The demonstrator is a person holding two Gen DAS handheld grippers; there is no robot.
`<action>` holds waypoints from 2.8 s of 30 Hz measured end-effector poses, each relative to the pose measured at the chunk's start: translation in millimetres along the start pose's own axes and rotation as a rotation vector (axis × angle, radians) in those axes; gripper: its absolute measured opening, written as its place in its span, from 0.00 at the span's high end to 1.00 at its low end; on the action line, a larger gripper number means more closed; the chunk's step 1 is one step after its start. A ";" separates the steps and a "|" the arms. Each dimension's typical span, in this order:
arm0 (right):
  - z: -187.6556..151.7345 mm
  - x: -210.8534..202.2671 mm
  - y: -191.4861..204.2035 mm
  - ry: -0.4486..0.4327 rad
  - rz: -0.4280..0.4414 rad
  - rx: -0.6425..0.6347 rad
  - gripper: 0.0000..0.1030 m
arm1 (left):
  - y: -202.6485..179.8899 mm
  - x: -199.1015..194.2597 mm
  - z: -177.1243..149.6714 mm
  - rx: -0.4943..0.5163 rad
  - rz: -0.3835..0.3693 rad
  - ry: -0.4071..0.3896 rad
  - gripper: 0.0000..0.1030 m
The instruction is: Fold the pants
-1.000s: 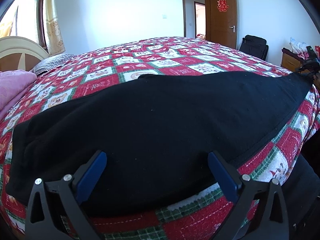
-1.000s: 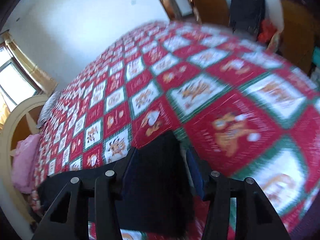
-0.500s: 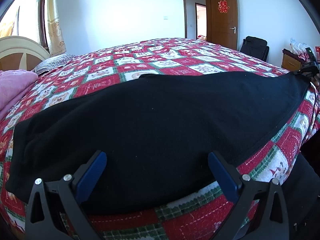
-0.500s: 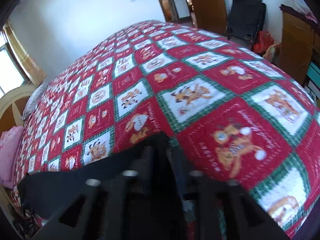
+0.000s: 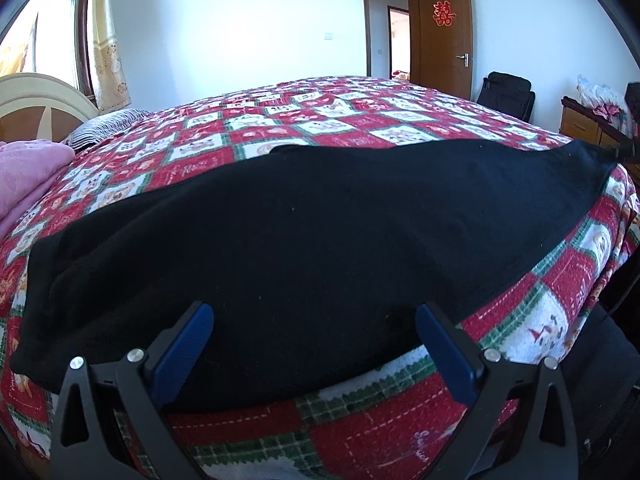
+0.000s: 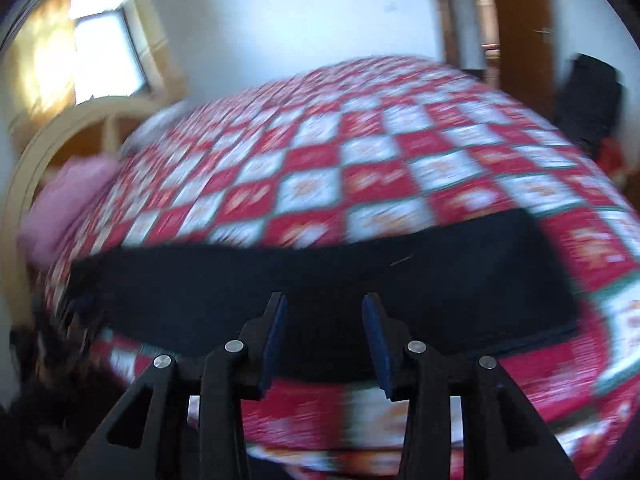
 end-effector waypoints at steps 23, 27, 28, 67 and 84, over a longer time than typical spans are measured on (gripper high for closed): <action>-44.9 112.2 92.1 0.215 0.015 -0.151 0.59 | -3.4 11.6 7.8 -0.002 0.005 0.015 0.00; -47.2 107.4 96.4 0.245 -0.002 -0.158 0.59 | -1.5 5.0 5.5 -0.002 0.002 -0.005 0.00; -45.4 106.1 99.6 0.236 -0.010 -0.164 0.59 | -0.8 4.4 6.5 -0.005 0.001 -0.003 0.00; -50.0 177.2 206.6 0.204 0.116 -0.276 0.51 | 159.5 27.6 -11.7 -0.199 0.274 0.017 0.00; -0.8 110.7 157.8 0.048 0.097 -0.164 0.51 | 159.9 -7.7 16.8 -0.244 0.279 -0.061 0.00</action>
Point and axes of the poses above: each gripper's, at about its wrist camera, not at the fingertips, and x roughly the way its jaws point, y to its left, z to its top, the point moved 5 cm from there along x, roughly the way its jaws point, and after that the axes turned 14 degrees about z, right-handed, at the moved point
